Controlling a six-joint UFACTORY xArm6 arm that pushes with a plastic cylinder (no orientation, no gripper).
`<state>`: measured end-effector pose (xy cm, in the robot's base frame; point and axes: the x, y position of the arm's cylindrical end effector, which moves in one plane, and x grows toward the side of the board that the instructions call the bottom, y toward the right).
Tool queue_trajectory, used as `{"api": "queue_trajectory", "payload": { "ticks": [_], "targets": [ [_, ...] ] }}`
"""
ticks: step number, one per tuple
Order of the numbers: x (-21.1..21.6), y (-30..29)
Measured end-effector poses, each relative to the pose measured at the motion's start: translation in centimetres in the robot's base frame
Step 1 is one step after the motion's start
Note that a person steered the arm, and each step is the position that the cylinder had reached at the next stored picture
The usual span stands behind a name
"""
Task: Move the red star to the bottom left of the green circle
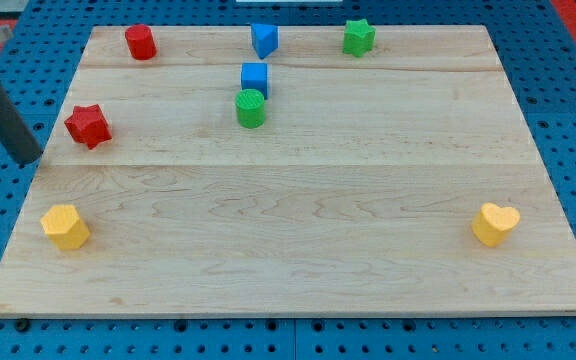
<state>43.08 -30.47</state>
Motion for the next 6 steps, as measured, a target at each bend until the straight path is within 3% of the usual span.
{"api": "queue_trajectory", "payload": {
  "ticks": [2, 6],
  "targets": [
    [-4.2, 3.5],
    [-2.6, 18.4]
  ]
}}
